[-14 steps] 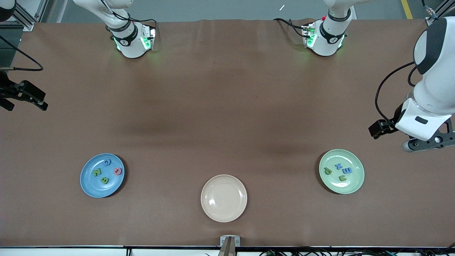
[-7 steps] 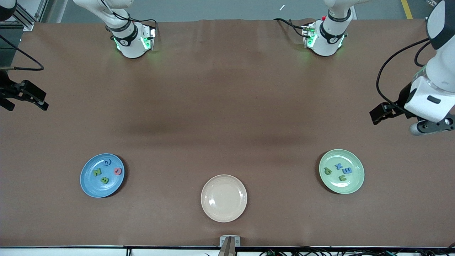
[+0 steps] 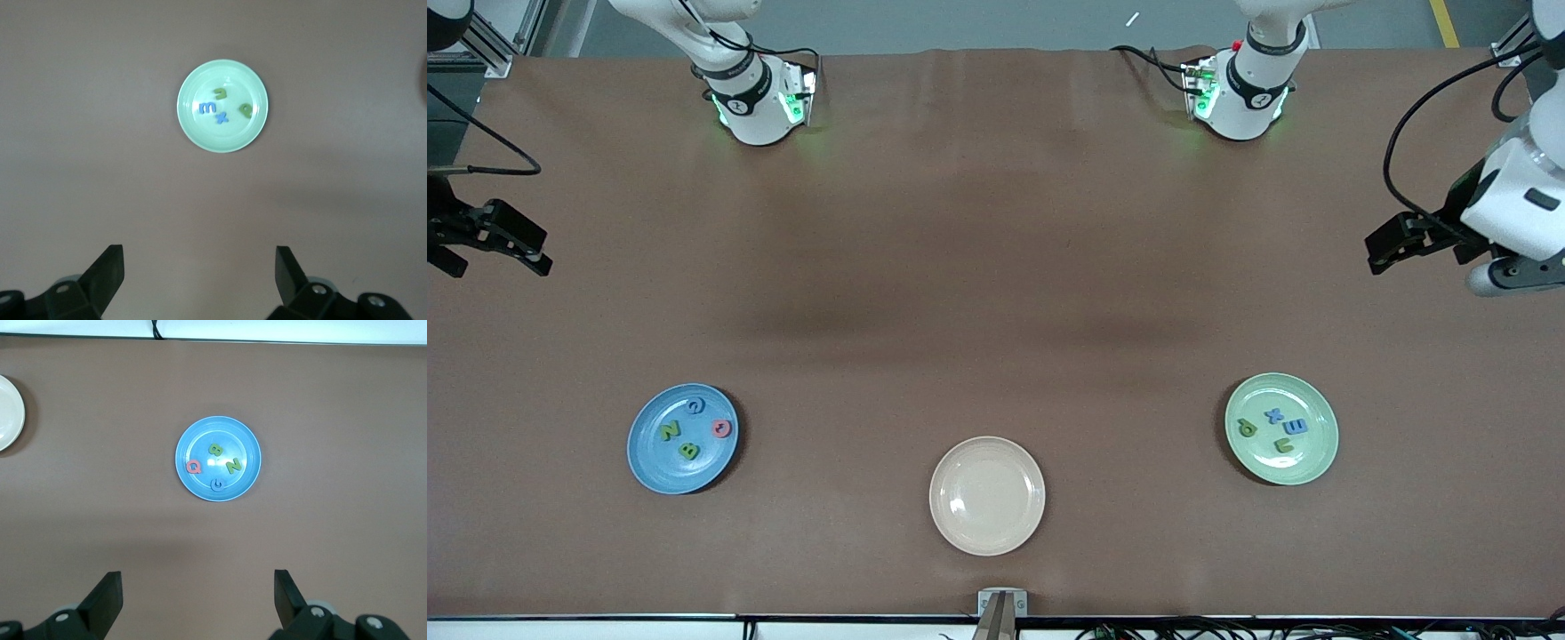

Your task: Sort uppercase to blue plate, lowercase to green plate

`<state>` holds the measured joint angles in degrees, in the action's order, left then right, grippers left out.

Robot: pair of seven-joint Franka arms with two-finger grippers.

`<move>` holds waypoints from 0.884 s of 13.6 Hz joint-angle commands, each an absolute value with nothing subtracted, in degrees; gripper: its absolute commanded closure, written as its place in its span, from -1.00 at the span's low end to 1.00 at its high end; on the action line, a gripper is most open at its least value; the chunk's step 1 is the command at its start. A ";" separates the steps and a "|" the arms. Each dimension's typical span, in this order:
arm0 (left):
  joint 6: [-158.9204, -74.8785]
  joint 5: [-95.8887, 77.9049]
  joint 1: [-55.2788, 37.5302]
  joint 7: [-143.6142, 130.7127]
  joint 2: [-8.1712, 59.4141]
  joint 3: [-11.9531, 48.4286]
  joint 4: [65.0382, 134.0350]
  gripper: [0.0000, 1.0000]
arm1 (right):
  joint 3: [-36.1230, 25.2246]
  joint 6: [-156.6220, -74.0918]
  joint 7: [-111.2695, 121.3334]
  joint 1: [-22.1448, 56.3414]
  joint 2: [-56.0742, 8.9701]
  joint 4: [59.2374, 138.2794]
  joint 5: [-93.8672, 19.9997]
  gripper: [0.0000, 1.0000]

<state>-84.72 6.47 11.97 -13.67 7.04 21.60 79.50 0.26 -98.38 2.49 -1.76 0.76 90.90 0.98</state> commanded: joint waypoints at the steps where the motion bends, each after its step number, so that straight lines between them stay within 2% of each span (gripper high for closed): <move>1: -82.44 2.47 7.13 -11.08 3.88 14.52 81.64 -1.00 | 0.35 -97.73 2.02 -1.67 0.62 90.18 1.67 -1.00; 4: -82.44 0.01 2.03 -10.20 0.97 7.23 85.51 -1.00 | 0.35 -97.73 2.02 -1.67 0.62 90.18 1.58 -1.00; 12: -85.86 -0.09 1.67 -8.53 -6.14 7.64 94.56 -1.00 | 0.35 -97.73 2.11 -1.67 0.62 90.18 1.58 -1.00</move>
